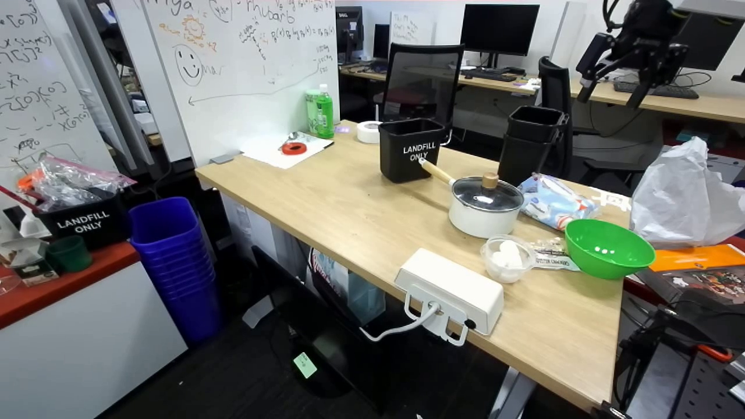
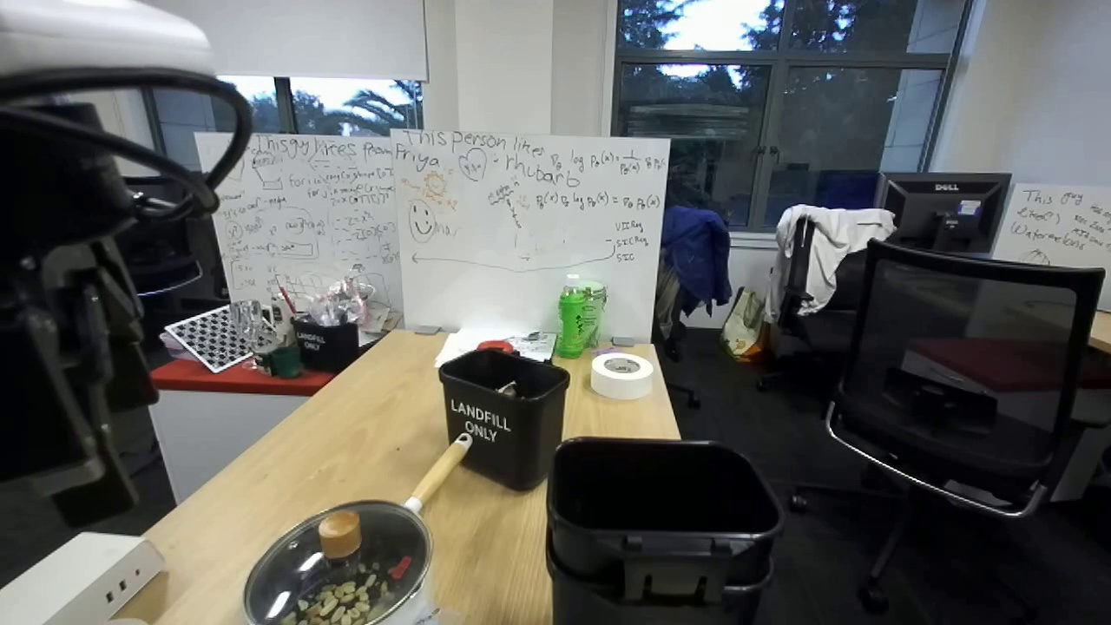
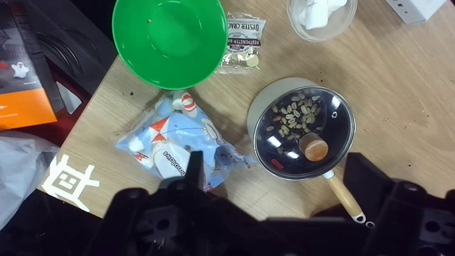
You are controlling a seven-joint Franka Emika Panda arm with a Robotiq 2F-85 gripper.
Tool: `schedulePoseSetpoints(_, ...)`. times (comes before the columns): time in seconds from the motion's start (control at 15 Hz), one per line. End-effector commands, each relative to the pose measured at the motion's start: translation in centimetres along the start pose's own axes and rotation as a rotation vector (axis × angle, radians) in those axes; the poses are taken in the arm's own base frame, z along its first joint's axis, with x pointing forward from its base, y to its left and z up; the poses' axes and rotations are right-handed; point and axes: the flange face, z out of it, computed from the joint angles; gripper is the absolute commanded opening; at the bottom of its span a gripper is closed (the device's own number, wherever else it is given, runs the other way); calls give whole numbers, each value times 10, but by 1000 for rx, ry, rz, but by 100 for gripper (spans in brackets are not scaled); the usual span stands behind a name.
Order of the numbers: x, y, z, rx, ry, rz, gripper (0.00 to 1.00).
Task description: Remove the glass lid from the white pot
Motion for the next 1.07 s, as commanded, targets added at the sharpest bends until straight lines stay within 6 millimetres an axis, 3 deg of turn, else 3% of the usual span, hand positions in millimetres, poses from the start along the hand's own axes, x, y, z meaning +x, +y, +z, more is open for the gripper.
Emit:
schedulePoseSetpoints(0.0, -2, -20, 15, -31, -39, 68, 100)
schedulePoseSetpoints(0.33, -13, -78, 62, -114, -57, 341, 100)
schedulePoseSetpoints(0.47, -8, -94, 83, -146, -59, 455, 100)
schedulePoseSetpoints(1.0, 40, -112, 144, -212, -157, 849, 100)
